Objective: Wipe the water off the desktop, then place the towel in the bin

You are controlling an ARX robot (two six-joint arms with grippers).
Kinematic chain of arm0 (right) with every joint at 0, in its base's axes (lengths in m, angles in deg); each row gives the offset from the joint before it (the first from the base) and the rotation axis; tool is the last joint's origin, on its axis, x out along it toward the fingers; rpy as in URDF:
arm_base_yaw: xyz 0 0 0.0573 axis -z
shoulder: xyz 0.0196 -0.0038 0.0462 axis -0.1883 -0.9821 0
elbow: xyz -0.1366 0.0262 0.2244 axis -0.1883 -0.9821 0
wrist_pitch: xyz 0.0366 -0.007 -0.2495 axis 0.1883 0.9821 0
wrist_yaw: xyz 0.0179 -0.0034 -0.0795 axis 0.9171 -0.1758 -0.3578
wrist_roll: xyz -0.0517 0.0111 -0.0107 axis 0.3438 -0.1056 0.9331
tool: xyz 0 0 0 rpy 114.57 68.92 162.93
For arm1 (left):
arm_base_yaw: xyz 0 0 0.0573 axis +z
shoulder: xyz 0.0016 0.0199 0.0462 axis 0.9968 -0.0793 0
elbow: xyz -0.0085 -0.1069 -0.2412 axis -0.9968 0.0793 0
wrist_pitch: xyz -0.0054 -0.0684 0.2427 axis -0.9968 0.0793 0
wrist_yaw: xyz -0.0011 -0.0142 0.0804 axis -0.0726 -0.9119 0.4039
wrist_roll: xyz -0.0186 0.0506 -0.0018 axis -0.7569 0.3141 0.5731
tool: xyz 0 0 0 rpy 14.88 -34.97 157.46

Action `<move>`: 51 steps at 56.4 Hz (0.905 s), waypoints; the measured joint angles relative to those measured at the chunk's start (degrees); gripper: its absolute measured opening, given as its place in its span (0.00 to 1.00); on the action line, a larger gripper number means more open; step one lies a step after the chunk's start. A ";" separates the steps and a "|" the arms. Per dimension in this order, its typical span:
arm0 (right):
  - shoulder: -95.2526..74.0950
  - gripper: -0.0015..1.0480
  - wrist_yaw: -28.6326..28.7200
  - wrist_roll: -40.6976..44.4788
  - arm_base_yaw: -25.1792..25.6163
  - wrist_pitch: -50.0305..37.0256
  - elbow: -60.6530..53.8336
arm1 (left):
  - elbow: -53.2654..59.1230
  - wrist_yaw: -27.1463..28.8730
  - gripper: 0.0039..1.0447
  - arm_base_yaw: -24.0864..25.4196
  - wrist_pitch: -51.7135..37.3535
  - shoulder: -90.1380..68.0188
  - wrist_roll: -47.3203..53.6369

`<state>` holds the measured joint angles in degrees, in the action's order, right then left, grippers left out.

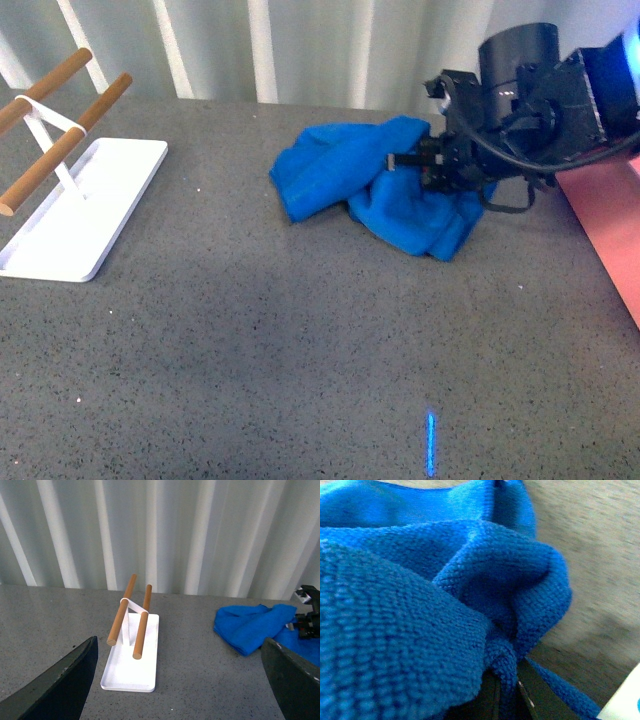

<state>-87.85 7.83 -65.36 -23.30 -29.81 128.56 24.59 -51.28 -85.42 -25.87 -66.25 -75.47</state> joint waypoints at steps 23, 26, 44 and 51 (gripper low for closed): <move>0.94 0.03 11.50 3.67 -8.44 0.90 -2.89 | 0.00 0.00 0.94 0.00 0.00 0.02 -0.02; 2.32 0.03 11.52 5.66 -8.72 2.05 -5.25 | 0.00 0.00 0.94 0.00 0.00 0.02 -0.02; 15.37 0.03 12.52 21.16 -2.36 14.80 -20.55 | 0.00 0.00 0.94 0.00 0.00 0.02 -0.02; 17.92 0.03 11.74 24.92 1.55 17.03 -21.05 | 0.00 0.00 0.94 0.00 0.00 0.04 -0.02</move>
<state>-69.93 19.57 -40.44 -21.75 -12.78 107.51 24.59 -51.28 -85.42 -25.87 -66.21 -75.49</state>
